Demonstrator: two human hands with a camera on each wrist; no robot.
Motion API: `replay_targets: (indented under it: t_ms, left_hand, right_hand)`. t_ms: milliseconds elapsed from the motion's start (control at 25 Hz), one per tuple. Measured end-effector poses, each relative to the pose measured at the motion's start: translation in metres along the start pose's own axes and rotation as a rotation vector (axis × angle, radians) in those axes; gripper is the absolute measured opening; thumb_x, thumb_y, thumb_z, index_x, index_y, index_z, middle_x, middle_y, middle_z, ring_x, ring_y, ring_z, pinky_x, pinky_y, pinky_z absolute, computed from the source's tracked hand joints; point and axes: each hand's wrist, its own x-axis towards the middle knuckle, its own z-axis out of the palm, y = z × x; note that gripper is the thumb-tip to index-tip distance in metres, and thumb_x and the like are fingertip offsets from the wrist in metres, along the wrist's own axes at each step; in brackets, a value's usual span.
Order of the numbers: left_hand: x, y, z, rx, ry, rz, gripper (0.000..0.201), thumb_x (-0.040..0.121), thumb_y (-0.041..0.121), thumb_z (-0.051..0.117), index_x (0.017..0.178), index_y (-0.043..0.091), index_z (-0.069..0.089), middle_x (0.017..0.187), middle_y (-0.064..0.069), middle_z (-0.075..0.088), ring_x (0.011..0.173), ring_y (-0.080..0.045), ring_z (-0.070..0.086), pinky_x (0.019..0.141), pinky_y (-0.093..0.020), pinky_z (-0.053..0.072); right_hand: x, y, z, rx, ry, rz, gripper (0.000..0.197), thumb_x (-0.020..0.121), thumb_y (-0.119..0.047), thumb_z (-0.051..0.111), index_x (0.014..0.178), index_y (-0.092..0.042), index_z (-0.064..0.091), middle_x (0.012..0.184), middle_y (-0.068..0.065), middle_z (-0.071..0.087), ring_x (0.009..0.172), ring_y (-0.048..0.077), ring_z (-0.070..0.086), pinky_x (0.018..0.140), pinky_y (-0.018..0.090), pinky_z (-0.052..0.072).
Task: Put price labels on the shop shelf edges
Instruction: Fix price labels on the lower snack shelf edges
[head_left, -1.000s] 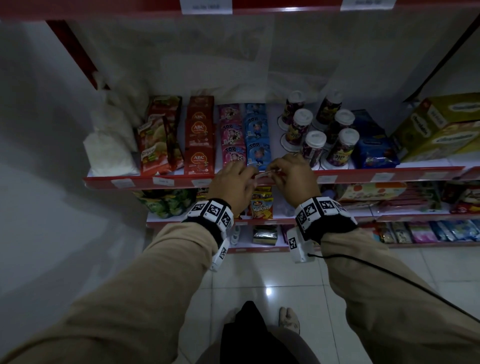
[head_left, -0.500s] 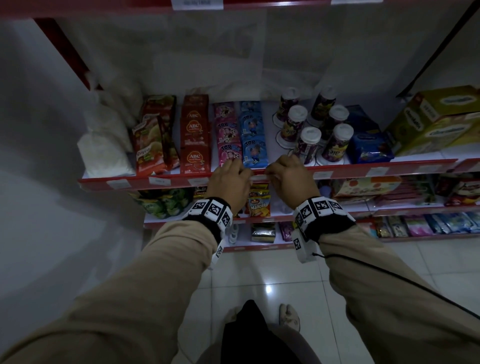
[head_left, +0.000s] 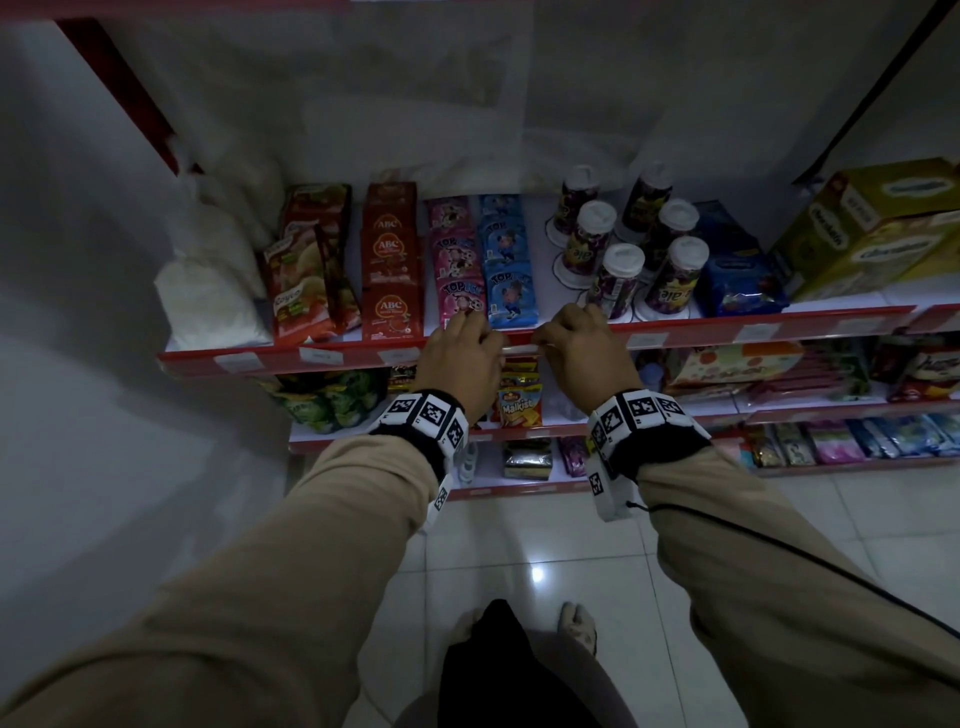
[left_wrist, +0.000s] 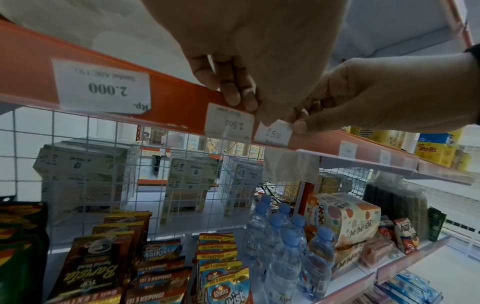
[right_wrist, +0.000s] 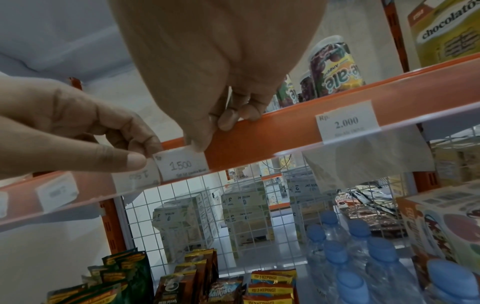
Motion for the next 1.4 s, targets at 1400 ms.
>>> replay_targets:
  t_ms: [1400]
  left_hand:
    - [-0.038, -0.038, -0.011, 0.024, -0.056, -0.061, 0.061, 0.079, 0.010, 0.056, 0.138, 0.017, 0.044, 0.127, -0.008, 0.045, 0.114, -0.028, 0.039, 0.089, -0.038, 0.036]
  right_hand:
    - [0.005, -0.054, 0.015, 0.071, 0.153, -0.186, 0.027, 0.069, 0.005, 0.062, 0.095, 0.004, 0.063, 0.097, 0.024, 0.062, 0.089, 0.039, 0.055, 0.075, 0.042, 0.046]
